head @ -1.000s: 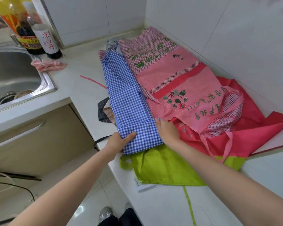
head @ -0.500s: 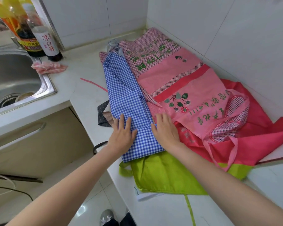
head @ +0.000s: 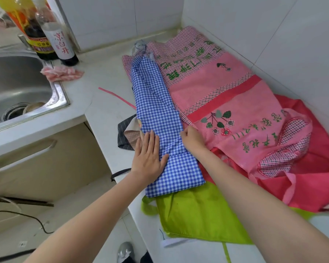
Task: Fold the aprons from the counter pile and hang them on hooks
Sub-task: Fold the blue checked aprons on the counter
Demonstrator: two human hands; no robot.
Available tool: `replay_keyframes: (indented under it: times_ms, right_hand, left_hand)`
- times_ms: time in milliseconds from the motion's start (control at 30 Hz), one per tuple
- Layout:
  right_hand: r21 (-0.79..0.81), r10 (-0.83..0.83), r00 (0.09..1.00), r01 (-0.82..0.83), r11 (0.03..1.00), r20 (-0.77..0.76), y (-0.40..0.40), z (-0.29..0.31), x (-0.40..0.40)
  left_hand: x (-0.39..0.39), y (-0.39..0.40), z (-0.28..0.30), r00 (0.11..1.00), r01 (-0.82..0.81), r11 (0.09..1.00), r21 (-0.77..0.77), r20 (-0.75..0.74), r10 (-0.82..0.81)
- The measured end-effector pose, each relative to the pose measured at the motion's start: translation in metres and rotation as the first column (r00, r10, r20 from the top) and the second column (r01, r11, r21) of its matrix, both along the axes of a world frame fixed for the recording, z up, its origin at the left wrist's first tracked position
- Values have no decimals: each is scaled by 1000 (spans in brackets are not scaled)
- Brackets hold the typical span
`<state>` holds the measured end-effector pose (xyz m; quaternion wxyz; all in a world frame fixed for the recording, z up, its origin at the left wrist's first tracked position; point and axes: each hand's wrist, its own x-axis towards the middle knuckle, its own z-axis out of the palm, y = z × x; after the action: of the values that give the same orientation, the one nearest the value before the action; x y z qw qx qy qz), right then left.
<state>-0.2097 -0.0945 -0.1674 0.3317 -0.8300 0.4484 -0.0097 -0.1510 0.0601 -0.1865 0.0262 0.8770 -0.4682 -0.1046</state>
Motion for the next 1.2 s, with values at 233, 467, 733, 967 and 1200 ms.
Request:
replay_keyframes:
  times_ms: [233, 467, 733, 967, 1200]
  right_hand:
    - [-546, 546, 776, -620, 563, -317, 9, 19, 32]
    - [-378, 318, 716, -629, 679, -621, -19, -1, 16]
    - [-164, 761, 605, -796, 582, -234, 31, 52, -25]
    - [-115, 791, 361, -929, 352, -493, 54, 30, -64]
    - [-177, 786, 355, -935, 308, -507, 77, 19, -86]
  left_hand:
    - [23, -18, 6, 999, 15, 999, 43, 47, -17]
    - [24, -22, -7, 999, 53, 993, 105, 9, -54]
    - [36, -20, 17, 991, 136, 971, 196, -7, -137]
    - [49, 12, 20, 898, 433, 899, -74, -51, -437]
    - [38, 17, 17, 910, 414, 905, 93, -14, -415]
